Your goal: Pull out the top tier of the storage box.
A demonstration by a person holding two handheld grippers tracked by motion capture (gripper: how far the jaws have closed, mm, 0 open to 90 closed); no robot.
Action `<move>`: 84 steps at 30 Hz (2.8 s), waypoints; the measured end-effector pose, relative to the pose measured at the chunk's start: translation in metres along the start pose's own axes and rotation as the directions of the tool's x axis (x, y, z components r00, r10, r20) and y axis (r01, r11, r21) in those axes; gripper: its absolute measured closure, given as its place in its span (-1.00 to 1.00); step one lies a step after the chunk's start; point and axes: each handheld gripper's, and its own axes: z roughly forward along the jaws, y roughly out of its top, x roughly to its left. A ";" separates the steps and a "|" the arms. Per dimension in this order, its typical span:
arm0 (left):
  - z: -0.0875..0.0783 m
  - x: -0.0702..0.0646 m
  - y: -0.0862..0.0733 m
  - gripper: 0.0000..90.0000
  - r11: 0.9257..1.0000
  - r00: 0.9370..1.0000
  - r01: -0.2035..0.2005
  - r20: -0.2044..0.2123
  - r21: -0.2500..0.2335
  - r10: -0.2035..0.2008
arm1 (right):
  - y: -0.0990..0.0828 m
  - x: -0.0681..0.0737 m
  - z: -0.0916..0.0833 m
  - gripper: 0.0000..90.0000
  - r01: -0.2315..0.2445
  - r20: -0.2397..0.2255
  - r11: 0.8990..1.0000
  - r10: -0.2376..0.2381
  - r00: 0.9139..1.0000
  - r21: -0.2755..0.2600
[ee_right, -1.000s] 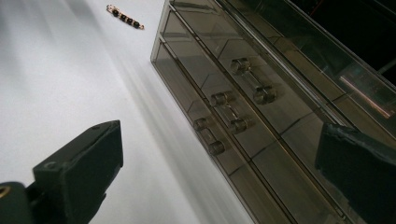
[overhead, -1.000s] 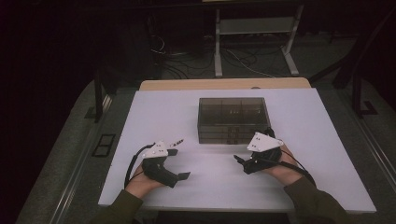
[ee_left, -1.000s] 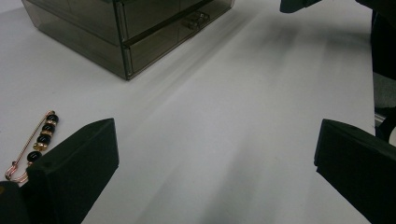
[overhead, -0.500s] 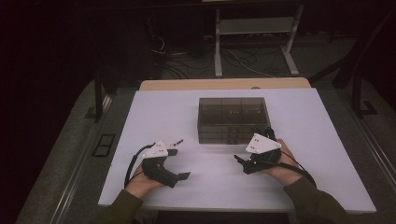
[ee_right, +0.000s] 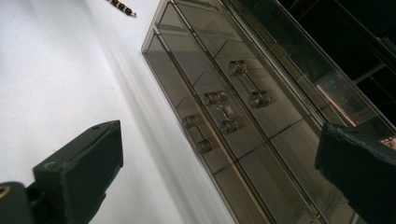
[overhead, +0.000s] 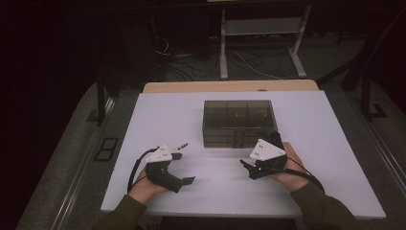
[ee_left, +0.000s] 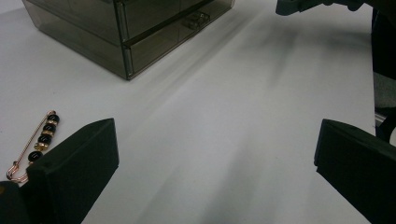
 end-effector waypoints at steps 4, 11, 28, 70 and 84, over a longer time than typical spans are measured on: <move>0.000 0.000 0.000 -1.00 1.000 1.000 -0.001 0.000 0.001 0.001 | 0.001 0.001 0.000 -0.99 0.027 0.017 1.000 -0.027 1.000 0.005; 0.000 0.000 0.000 -1.00 1.000 1.000 -0.001 0.000 0.001 0.001 | 0.001 0.003 0.000 -0.99 0.062 0.038 0.998 -0.062 0.997 0.014; 0.000 0.000 0.000 -1.00 1.000 1.000 0.001 0.001 -0.001 -0.001 | 0.003 0.009 0.001 -0.99 0.136 0.087 0.990 -0.139 0.986 0.035; 0.000 0.000 0.001 -1.00 1.000 1.000 -0.005 -0.002 0.002 0.005 | 0.007 0.023 0.010 -0.99 0.391 0.222 0.910 -0.413 0.883 0.136; -0.001 -0.001 0.001 -1.00 1.000 1.000 -0.002 -0.002 0.002 0.002 | 0.009 0.028 0.015 -0.99 0.452 0.263 0.874 -0.485 0.834 0.180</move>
